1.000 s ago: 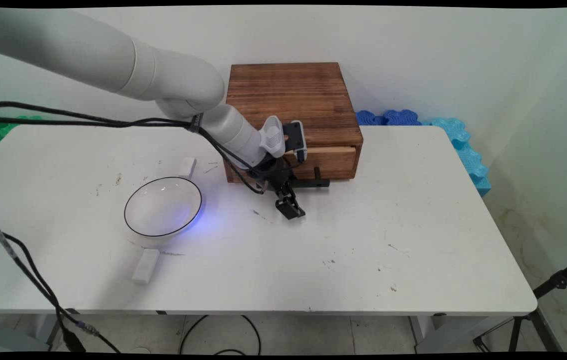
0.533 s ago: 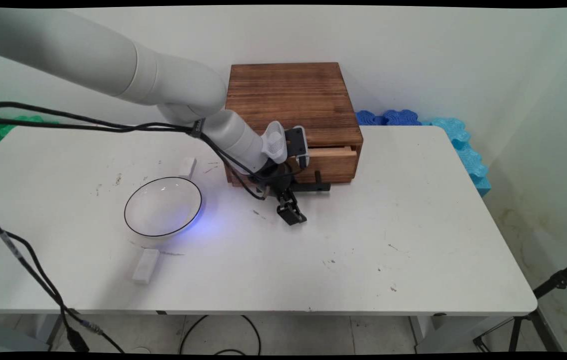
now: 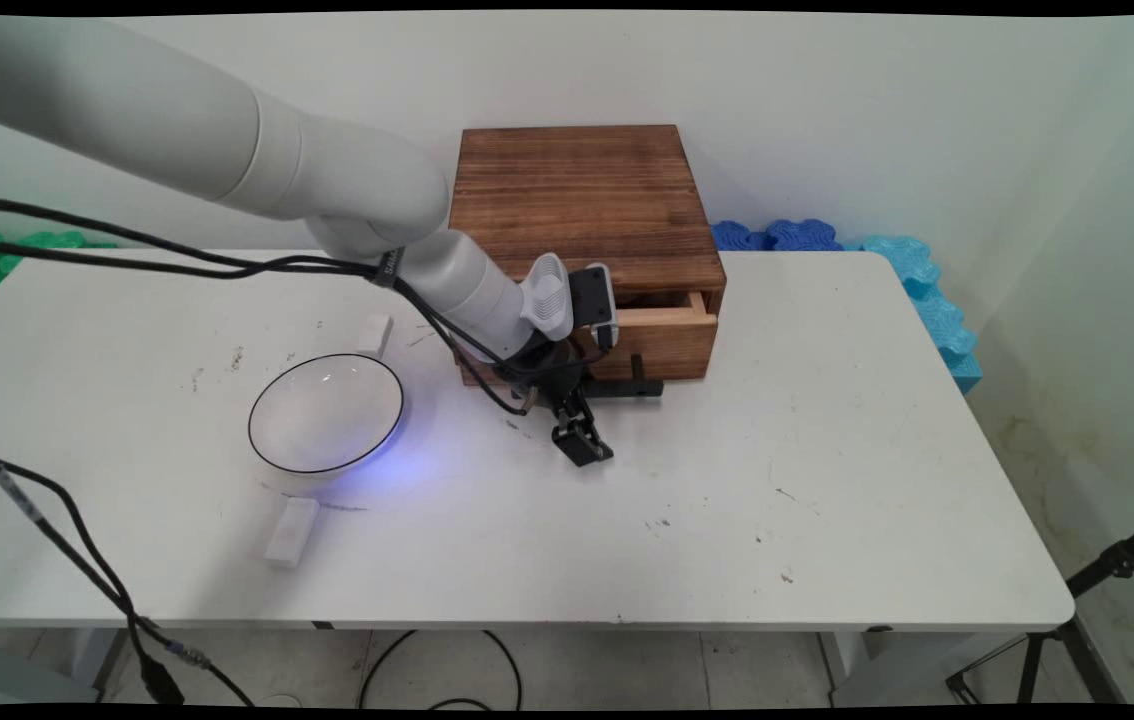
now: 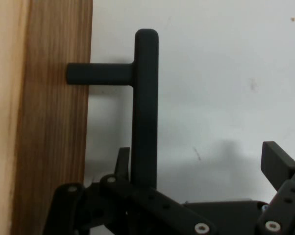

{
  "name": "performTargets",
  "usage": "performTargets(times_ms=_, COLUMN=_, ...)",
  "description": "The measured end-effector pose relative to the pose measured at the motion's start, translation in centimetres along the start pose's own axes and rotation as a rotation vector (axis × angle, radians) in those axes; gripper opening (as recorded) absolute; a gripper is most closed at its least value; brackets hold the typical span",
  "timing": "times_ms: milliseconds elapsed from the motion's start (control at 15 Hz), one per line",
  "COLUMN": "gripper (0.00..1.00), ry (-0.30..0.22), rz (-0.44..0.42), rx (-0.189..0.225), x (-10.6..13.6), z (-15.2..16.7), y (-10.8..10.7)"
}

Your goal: Open the drawer

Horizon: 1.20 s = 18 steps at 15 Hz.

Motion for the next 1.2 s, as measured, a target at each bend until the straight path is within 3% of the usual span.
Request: performTargets(times_ms=1200, gripper=1.0, ry=0.007, rz=0.019, rx=-0.049, x=-1.1, z=-1.9, y=5.3)
